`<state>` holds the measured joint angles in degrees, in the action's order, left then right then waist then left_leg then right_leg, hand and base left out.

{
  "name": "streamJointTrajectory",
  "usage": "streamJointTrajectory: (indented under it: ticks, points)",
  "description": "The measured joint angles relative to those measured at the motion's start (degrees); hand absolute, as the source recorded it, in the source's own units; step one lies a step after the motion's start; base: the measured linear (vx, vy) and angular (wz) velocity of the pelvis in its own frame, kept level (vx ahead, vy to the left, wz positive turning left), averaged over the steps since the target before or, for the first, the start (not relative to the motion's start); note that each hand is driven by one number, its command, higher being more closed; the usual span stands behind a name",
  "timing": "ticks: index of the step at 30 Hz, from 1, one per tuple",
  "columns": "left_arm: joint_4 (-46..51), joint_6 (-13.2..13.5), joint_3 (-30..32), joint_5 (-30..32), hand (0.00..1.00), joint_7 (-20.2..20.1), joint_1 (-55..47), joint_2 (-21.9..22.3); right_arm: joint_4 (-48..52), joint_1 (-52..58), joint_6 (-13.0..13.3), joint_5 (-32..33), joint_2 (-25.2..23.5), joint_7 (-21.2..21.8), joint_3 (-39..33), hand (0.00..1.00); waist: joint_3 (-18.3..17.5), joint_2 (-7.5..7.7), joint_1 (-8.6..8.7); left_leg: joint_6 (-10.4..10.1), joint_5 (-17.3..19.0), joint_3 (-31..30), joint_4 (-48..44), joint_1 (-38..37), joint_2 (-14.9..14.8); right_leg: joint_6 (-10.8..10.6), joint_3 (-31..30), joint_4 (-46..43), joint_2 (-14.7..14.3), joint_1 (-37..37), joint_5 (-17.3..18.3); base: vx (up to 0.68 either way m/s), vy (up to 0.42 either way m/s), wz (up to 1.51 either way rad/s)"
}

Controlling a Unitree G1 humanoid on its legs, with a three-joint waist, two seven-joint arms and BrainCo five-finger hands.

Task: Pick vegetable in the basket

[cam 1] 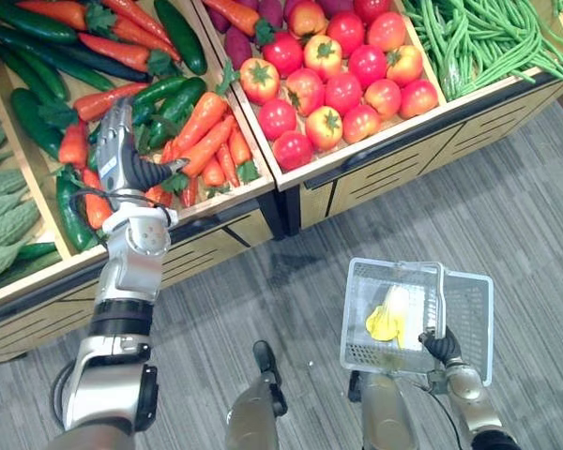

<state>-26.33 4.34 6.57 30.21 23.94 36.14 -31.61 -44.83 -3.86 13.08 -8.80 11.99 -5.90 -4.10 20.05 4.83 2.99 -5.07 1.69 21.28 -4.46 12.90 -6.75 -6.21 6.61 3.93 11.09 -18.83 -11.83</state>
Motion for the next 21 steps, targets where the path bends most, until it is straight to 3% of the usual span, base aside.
streamJointTrajectory:
  ticks: [21]
  points:
    - [1.47, -0.58, 0.07, 0.31, 0.0, -0.22, 0.2, 0.34, 0.48, 0.16, 0.03, -0.2, -0.72, -0.02, -0.02, 1.0, -0.56, 0.21, 0.16, -0.06, 0.1, 0.16, -0.24, 0.92, -0.11, 0.12, -0.87, 0.57, -0.17, -0.99, -0.7, 0.0, -0.002, -0.01]
